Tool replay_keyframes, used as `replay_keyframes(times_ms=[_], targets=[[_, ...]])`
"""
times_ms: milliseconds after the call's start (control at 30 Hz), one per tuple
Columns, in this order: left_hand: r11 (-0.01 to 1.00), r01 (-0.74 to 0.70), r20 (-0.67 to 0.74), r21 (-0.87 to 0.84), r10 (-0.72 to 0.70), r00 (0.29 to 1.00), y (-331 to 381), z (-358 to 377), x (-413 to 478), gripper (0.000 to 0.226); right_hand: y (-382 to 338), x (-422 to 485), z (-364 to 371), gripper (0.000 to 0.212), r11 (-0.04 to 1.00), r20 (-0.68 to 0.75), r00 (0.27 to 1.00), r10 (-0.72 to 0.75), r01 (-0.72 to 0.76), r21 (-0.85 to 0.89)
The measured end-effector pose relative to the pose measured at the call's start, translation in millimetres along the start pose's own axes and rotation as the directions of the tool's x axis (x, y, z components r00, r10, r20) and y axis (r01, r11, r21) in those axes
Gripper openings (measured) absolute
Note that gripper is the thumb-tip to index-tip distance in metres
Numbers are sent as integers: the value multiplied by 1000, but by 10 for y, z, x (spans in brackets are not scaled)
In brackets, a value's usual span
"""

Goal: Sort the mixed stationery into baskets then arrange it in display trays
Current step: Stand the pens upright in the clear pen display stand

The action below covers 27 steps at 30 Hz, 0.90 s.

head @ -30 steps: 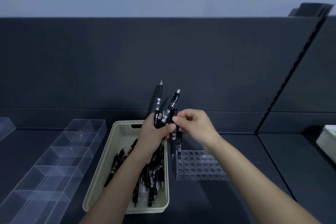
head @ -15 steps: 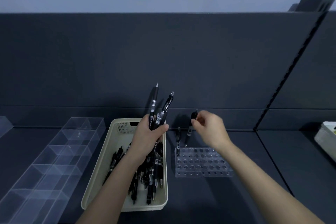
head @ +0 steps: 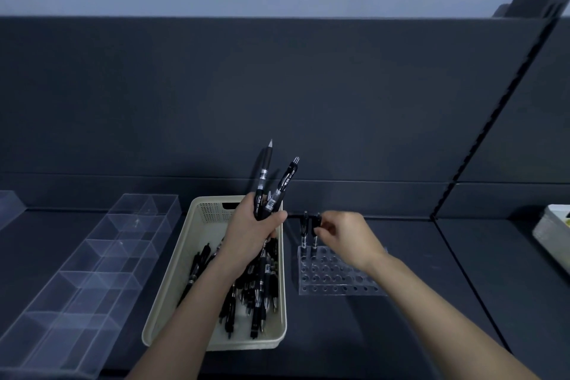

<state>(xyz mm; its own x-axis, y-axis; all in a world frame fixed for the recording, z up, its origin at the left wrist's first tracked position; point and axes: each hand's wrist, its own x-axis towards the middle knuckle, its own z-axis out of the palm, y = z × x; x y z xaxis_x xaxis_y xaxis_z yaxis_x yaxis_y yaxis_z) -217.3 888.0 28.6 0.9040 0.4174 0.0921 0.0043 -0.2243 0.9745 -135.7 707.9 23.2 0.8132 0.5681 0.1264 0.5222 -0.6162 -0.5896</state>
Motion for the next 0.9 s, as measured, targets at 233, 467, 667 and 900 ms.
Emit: replay_keyframes(times_ms=[233, 467, 667, 900], targets=[[991, -47, 32, 123, 44, 999, -34, 34, -109, 18, -172, -85, -66, 25, 993, -209, 976, 59, -37, 108], [952, -156, 104, 265, 133, 986, -3, 171, -152, 33, -609, -61, -141, 23, 545, -1, 960, 279, -157, 823], [893, -225, 84, 389, 209, 974, -70, 220, -215, 26, -625, -228, -49, 21, 436, -120, 924, 363, -55, 898], [922, -49, -68, 385, 81, 994, -338, 182, -371, 27, -271, -255, -373, 25, 592, -393, 759, 519, 13, 806]])
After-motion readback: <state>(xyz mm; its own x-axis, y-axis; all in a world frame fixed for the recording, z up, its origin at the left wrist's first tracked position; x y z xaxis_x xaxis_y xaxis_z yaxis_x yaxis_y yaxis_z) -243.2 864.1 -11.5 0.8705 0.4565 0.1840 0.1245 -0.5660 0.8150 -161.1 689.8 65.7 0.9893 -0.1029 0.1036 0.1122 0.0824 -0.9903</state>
